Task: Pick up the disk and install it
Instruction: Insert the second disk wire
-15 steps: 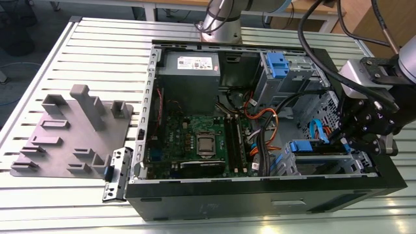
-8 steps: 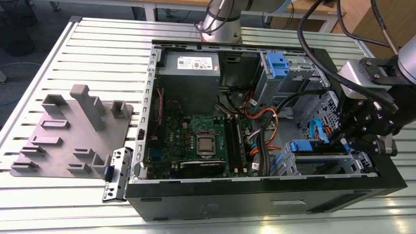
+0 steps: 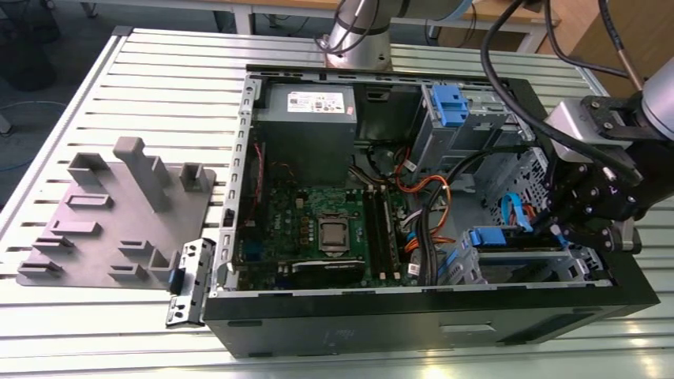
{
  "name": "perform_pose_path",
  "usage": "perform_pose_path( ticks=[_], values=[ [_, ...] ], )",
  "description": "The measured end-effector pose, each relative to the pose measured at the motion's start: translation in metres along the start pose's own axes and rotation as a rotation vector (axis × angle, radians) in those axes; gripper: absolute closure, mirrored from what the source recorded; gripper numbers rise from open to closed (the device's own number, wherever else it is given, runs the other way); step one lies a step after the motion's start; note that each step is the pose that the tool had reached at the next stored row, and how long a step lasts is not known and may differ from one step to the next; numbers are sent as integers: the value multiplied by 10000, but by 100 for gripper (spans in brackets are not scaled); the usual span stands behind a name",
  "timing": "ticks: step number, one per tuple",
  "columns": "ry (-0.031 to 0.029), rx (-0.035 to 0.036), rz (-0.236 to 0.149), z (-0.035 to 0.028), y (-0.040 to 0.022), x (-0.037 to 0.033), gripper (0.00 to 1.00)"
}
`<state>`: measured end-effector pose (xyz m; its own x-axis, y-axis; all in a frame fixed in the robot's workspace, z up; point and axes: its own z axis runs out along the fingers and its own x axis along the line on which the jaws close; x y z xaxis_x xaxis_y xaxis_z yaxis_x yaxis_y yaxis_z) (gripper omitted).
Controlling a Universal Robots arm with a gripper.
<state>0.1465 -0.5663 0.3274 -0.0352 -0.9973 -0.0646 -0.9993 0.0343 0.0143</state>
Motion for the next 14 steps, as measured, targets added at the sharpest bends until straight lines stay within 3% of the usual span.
perform_pose_path(
  ticks=[7,9,10,12,13,14],
  values=[
    [-1,0,0,23,0,1,83],
    [-29,-1,0,36,0,0,82],
    [-27,-1,0,38,0,2,76],
    [-7,-1,0,29,0,2,76],
    [-4,0,0,28,0,2,70],
    [-3,-1,0,28,0,2,70]
  ],
)
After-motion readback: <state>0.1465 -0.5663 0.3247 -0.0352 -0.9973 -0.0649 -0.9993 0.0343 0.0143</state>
